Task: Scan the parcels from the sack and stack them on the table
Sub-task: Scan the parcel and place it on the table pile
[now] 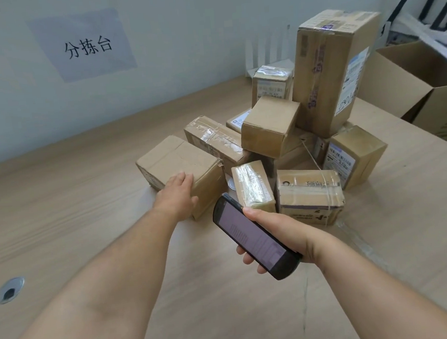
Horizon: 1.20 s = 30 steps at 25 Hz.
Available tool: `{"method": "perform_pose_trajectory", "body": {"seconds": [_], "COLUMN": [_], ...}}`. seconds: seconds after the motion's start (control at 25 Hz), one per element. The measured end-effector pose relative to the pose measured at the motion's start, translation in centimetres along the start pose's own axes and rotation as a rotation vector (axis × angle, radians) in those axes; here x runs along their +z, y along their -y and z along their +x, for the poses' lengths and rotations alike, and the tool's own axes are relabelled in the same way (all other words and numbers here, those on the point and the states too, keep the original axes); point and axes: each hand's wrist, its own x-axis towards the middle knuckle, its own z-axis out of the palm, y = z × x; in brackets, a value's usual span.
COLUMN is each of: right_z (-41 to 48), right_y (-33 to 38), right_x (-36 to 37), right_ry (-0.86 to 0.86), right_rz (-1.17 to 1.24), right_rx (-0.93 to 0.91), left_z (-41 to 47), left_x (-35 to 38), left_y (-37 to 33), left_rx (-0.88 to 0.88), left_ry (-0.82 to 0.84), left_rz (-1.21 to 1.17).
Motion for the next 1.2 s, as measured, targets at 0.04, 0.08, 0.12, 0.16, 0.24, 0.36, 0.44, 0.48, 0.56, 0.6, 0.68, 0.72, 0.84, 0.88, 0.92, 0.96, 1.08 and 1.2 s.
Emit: {"method": "perform_pose_trajectory", "body": {"seconds": [0.04, 0.08, 0.12, 0.16, 0.24, 0.36, 0.44, 0.48, 0.56, 0.6, 0.68, 0.72, 0.84, 0.88, 0.92, 0.96, 1.08, 1.2], "right_z": [0.1, 0.0, -0.1, -0.5, -1.4, -3.2, -4.6, -5.2, -6.2, -6.7, -7.5, -7.9, -8.9, -9.1, -9.2, -9.4, -9.8, -9.7], "right_y": [-0.2, -0.4, -0.6, -0.8, -1.3, -2.3, -3.1, -3.4, -4.2, -4.7, -5.4, -5.7, -6.3, -6.5, -6.6, -6.7, -6.8, -7.1], "right_x": [0.1, 0.5, 1.0, 1.9, 4.0, 7.0, 8.4, 9.0, 10.1, 10.6, 11.2, 11.6, 12.4, 12.6, 12.8, 13.0, 13.8, 15.0], "right_ry": [0.006, 0.016, 0.031, 0.046, 0.06, 0.059, 0.047, 0.039, 0.03, 0.023, 0.008, 0.005, 0.008, 0.008, 0.008, 0.01, 0.026, 0.061], "right_rz": [0.0, -0.003, -0.006, -0.01, -0.016, -0.03, -0.038, -0.046, -0.062, -0.07, -0.081, -0.087, -0.102, -0.105, -0.107, -0.109, -0.11, -0.105], "right_rx": [0.005, 0.01, 0.013, 0.011, 0.002, -0.019, -0.029, -0.029, -0.023, -0.016, -0.002, 0.001, -0.004, -0.009, -0.014, -0.017, -0.028, -0.038], "left_z": [-0.7, -1.6, -2.8, -4.2, -7.0, -11.6, -14.5, -15.8, -18.3, -19.2, -20.5, -20.9, -21.7, -21.8, -22.1, -22.4, -24.0, -25.8], "left_x": [0.2, 0.3, 0.3, 0.2, 0.1, 0.5, 0.5, 0.4, 0.2, 0.3, 0.8, 1.2, 2.5, 2.7, 2.8, 2.8, 1.8, -0.3], "left_y": [0.5, 1.0, 1.6, 2.2, 3.5, 5.4, 6.4, 6.7, 7.1, 7.2, 6.6, 5.9, 3.1, 2.5, 2.2, 2.4, 5.6, 11.1], "left_rx": [0.005, 0.01, 0.009, 0.005, 0.025, 0.123, 0.177, 0.186, 0.143, 0.075, -0.121, -0.218, -0.406, -0.426, -0.428, -0.417, -0.351, -0.307], "left_ry": [-0.012, -0.028, -0.036, -0.042, -0.028, 0.041, 0.078, 0.072, 0.005, -0.032, -0.047, -0.028, 0.042, 0.073, 0.093, 0.103, 0.106, 0.004], "left_rz": [-0.001, -0.004, -0.006, -0.002, 0.045, 0.11, 0.092, 0.084, 0.078, 0.08, 0.074, 0.058, 0.012, 0.002, -0.009, -0.019, -0.164, -0.323]}}
